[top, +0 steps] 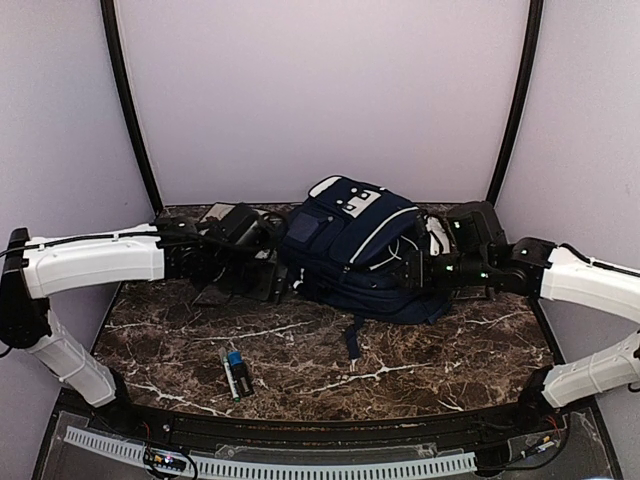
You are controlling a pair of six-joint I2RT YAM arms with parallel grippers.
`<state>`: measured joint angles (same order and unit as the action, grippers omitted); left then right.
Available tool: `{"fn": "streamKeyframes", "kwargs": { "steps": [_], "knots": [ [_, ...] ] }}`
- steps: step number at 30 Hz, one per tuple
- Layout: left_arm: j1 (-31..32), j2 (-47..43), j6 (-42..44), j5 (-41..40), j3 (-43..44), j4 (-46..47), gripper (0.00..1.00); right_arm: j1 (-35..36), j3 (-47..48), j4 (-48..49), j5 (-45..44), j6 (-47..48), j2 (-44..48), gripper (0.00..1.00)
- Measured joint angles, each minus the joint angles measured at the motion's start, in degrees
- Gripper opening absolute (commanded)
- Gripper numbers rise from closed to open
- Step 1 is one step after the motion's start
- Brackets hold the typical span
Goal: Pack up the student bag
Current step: Adjust the charger in the upper front pocket of the bag, then pick up the pen at the corner of the board.
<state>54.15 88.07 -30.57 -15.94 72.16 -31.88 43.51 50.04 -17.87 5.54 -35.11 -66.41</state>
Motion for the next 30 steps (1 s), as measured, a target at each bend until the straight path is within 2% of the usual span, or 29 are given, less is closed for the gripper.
{"fn": "streamKeyframes", "kwargs": {
  "steps": [2, 4, 8, 10, 15, 22, 30],
  "knots": [
    [0.0, -4.3, -5.9, 0.0, -7.1, -3.7, 0.29, 2.7, 0.0, 0.0, -1.8, -0.7, -0.2, 0.36],
    [0.0, -9.5, -11.6, 1.1, -17.2, -6.2, 0.21, 5.6, 0.0, 0.2, -3.6, -1.2, -0.2, 0.37],
    [0.0, -19.2, -18.6, 5.7, -31.4, -6.2, 0.20, 10.8, -1.0, 1.3, -7.2, -2.5, -0.1, 0.37],
    [0.1, -22.7, -21.0, 7.2, -34.7, -5.5, 0.21, 12.7, -2.4, 1.9, -8.4, -3.2, 0.3, 0.36],
    [2.8, -21.8, -24.8, 7.9, -34.8, -5.0, 0.28, 15.9, -7.2, 2.6, -11.1, -5.0, 2.1, 0.37],
    [4.9, -14.0, -26.8, 9.6, -33.9, -4.2, 0.26, 16.4, -10.9, 3.1, -13.1, -6.6, 6.8, 0.36],
    [5.3, -11.7, -27.1, 10.6, -33.9, -1.6, 0.31, 16.5, -11.1, 3.0, -15.3, -6.6, 10.8, 0.36]
  ]
}}
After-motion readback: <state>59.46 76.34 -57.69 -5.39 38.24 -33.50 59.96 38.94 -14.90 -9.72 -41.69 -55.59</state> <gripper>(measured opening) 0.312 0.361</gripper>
